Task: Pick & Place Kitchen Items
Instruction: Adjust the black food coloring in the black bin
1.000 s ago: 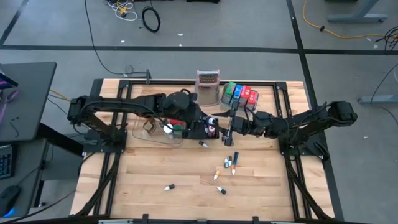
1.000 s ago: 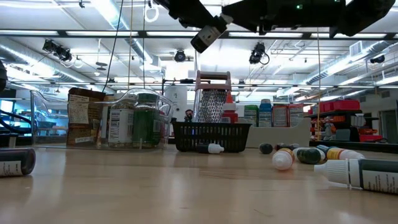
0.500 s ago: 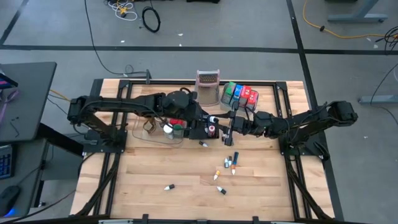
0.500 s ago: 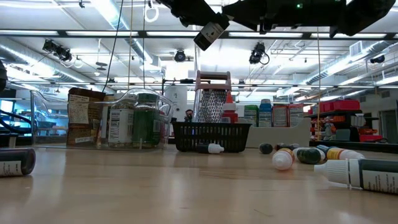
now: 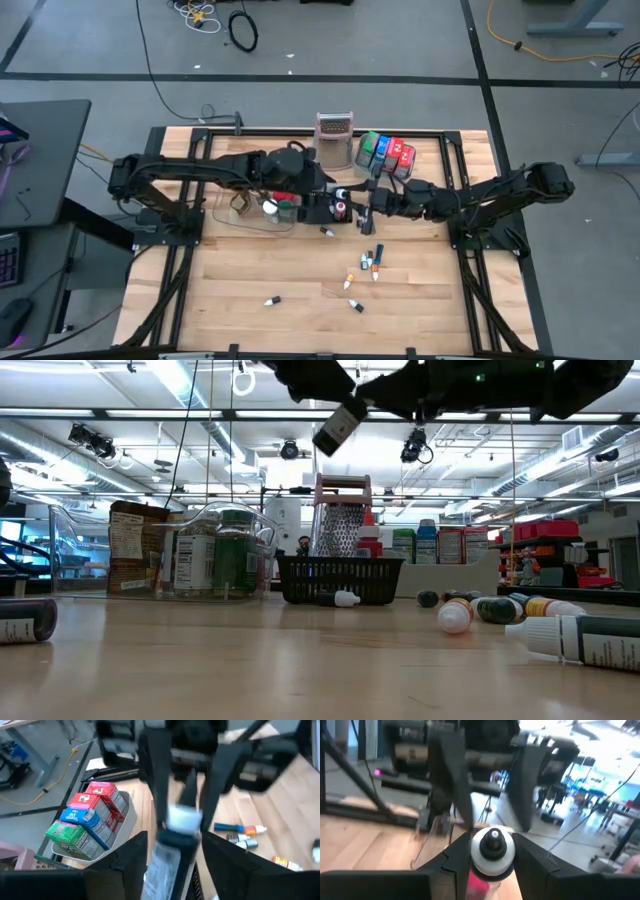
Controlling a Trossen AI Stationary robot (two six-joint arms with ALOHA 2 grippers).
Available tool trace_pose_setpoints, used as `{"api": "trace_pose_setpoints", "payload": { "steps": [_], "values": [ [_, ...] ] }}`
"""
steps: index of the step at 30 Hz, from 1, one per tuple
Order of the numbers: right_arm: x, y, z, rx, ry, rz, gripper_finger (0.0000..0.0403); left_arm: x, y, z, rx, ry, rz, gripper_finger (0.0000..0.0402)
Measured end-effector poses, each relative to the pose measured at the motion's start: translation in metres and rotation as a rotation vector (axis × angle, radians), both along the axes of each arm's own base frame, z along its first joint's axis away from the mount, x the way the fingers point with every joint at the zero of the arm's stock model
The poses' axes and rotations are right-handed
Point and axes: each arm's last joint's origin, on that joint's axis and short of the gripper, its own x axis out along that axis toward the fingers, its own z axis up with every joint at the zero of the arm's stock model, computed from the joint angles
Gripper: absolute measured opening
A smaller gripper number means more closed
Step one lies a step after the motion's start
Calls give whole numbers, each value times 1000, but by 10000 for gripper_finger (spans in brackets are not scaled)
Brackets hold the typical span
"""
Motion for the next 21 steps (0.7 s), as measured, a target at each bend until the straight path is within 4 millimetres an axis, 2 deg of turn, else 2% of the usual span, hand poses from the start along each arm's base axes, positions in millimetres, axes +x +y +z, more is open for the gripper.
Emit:
{"api": "trace_pose_setpoints", "payload": {
  "steps": [4,10,15,21],
  "values": [
    [0,0,-5,4,46,0,130,-9,3,6,-17,8,130,219],
    [3,-4,-8,73,139,-40,130,-42,2,34,-15,-44,223,226],
    [23,-8,1,189,345,-83,130,-62,-4,56,-10,-126,203,226],
    [53,-10,-19,198,506,-110,130,-68,-7,56,-6,-99,190,226]
  ]
}}
